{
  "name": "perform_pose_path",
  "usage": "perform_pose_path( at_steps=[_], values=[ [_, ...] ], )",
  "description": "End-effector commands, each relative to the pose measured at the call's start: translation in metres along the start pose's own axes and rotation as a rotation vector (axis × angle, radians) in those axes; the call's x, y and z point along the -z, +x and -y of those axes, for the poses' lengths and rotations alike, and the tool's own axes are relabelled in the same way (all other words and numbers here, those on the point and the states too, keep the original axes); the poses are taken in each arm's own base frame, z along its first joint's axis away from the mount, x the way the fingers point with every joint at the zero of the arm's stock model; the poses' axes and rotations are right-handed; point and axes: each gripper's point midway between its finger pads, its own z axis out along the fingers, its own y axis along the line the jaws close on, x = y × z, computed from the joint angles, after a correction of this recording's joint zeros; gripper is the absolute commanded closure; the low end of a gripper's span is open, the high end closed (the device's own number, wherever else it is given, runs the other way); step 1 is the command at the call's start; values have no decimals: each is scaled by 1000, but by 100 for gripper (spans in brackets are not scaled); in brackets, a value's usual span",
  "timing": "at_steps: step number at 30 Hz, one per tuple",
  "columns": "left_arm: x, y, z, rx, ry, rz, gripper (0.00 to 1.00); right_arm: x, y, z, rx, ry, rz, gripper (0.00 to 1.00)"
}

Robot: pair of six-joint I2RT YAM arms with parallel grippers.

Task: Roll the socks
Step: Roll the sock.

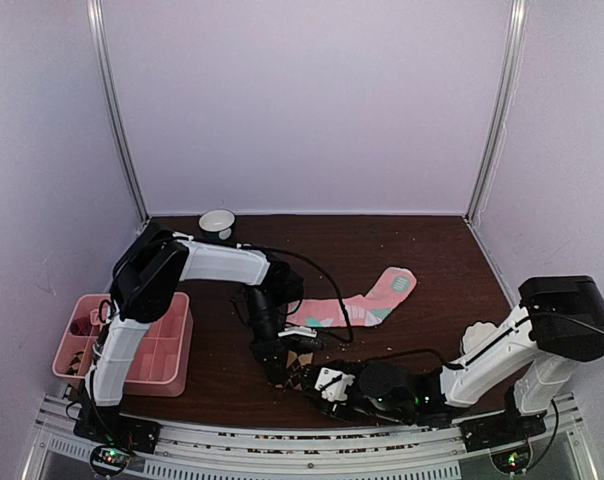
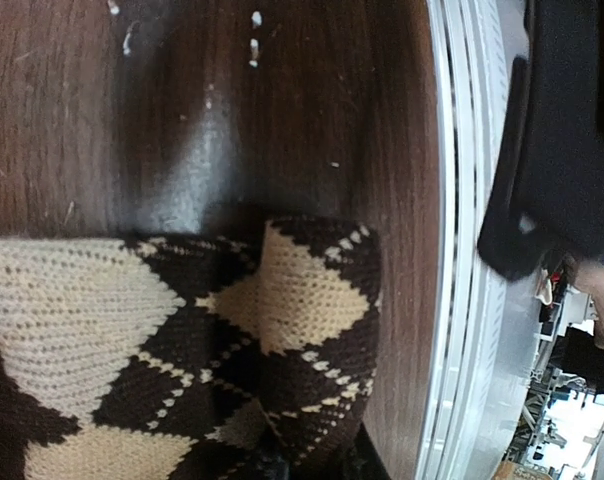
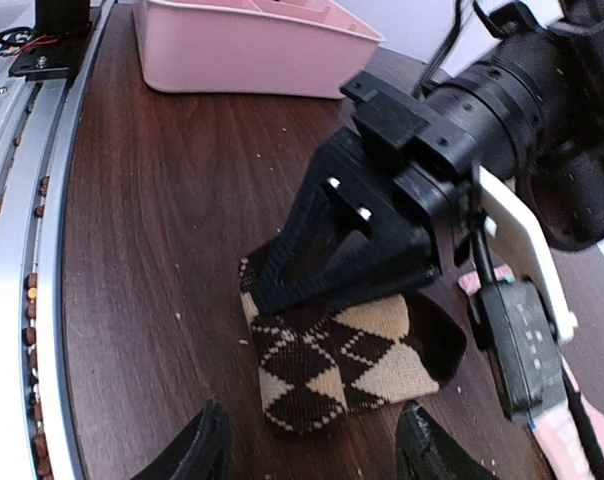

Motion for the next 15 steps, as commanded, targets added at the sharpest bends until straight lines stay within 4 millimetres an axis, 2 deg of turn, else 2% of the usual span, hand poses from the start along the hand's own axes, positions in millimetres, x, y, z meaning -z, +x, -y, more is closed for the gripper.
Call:
perform_pose_path(
  at_steps=[1,9,15],
  values=[
    [-21,29,-31,40,-72,-141,89,-20,16,-13,165,-72,-84,45],
    [-21,28,-34,35,-74,-147,88,-39,21,-9,194,-113,-118,52],
    [-20,26,-38,38,-82,-147,88,-42,25,-15,230,-134,-140,58]
  ],
)
